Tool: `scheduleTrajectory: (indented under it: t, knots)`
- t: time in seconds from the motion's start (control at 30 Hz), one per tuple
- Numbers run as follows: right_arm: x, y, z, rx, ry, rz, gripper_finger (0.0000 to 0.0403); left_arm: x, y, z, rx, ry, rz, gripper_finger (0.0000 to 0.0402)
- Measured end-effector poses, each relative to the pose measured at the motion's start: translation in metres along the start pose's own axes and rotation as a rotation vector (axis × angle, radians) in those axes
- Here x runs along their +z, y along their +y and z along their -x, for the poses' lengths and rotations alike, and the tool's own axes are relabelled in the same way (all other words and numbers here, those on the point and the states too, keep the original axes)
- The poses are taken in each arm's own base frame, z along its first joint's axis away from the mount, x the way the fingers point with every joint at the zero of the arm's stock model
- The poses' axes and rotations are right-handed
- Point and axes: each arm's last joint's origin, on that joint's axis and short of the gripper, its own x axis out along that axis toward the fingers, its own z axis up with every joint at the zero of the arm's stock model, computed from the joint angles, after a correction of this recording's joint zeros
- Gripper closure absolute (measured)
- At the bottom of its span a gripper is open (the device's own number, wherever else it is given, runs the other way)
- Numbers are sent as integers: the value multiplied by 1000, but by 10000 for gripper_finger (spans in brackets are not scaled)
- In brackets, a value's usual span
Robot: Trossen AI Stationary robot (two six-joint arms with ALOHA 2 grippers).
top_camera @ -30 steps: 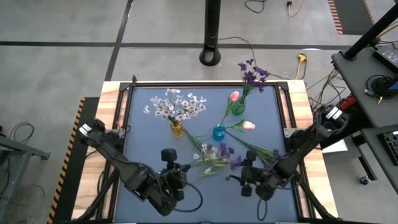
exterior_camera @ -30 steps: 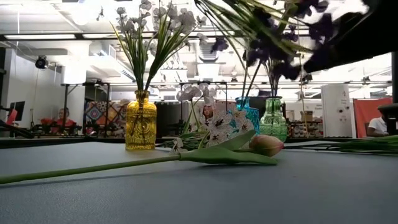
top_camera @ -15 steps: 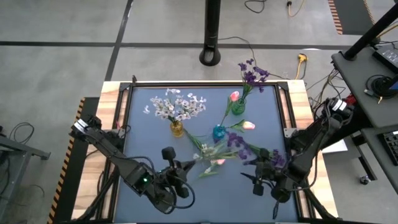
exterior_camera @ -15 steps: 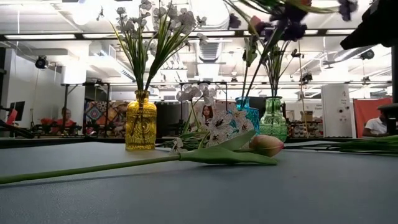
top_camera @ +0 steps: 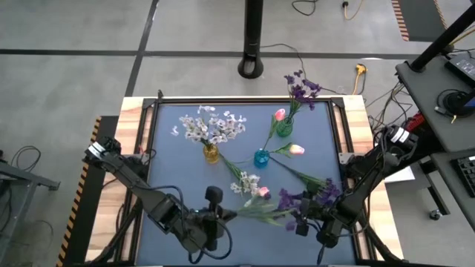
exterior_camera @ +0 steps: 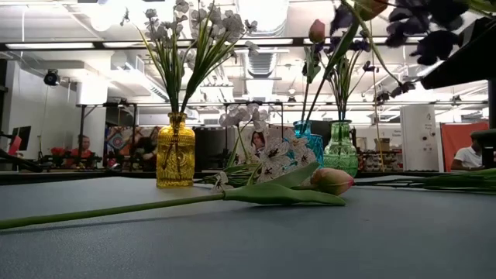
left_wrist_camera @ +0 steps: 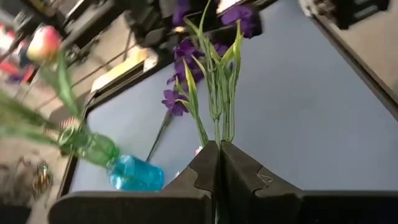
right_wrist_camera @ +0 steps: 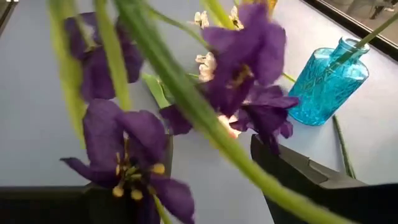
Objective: Sort flowers into vase by color
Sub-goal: Put the top violet flowers into the green flower vase
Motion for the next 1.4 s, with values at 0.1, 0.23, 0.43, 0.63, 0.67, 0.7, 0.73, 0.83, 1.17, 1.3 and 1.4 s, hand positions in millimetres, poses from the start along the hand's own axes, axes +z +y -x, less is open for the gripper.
scheduleTrajectory:
  t: [0.1, 0.23, 0.43, 0.63, 0.67, 0.7, 0.73, 0.83, 1.17, 1.3, 1.4]
  knots:
    - [0, 1, 0, 2, -2, -5, 193, 4, 4, -1, -69, -36, -34, 402]
    - [-1, 2, 2, 13, -5, -4, 193, 6, 8, -6, -179, -130, -75, 402]
    - [-5, 11, 0, 37, -33, 32, 193, -19, 28, -20, -182, -265, 40, 402]
    - [-6, 29, -10, -37, -207, 114, 193, -38, 30, -16, -125, -494, 128, 402]
    - [-5, 32, -12, -73, -249, 121, 193, -42, 30, -16, -112, -519, 142, 402]
    - [-4, 34, -13, -107, -286, 118, 193, -44, 32, -15, -97, -547, 159, 402]
    - [-3, 35, -13, -140, -312, 126, 193, -47, 32, -14, -83, -564, 170, 402]
    - [-3, 34, -14, -175, -320, 171, 193, -56, 32, -15, -19, -555, 196, 402]
    - [17, 26, 3, -147, -344, 114, 193, -55, 38, -8, 81, -622, 300, 402]
    - [16, 25, -1, -164, -351, 69, 193, -55, 35, -10, 64, -648, 274, 402]
    - [12, 28, -9, -171, -358, 14, 191, -54, 35, -12, 75, -677, 297, 402]
